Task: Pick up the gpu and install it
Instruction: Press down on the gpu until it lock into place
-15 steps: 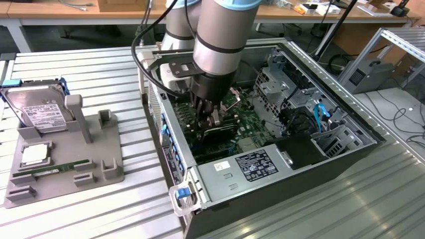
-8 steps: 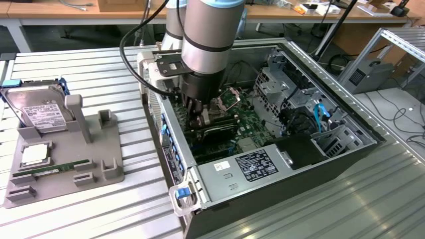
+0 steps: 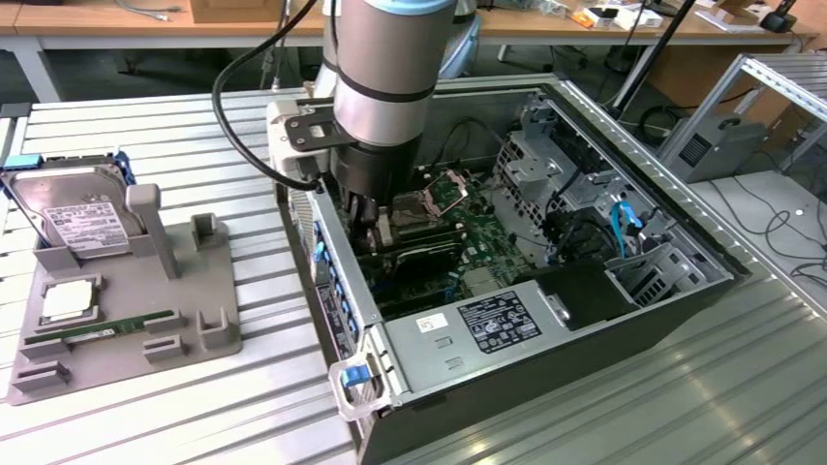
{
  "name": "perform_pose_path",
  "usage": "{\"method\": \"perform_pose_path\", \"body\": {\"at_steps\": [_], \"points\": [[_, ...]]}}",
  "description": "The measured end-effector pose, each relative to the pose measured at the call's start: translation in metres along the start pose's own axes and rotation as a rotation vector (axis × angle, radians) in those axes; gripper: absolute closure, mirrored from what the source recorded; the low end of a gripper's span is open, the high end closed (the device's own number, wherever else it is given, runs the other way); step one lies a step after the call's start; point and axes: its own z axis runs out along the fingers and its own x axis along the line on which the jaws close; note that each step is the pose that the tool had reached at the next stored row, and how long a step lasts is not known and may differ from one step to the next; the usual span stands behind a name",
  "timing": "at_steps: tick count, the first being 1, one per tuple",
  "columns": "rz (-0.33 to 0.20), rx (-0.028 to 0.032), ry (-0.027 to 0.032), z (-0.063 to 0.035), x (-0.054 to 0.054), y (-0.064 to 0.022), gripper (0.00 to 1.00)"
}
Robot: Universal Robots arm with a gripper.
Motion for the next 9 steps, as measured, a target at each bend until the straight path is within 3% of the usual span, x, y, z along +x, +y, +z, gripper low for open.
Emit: {"method": "perform_pose_path", "body": {"at_steps": [9], "points": [[-0.001, 0.0004, -0.0003, 0.0002, 0.0, 0.0132, 0.89]]}}
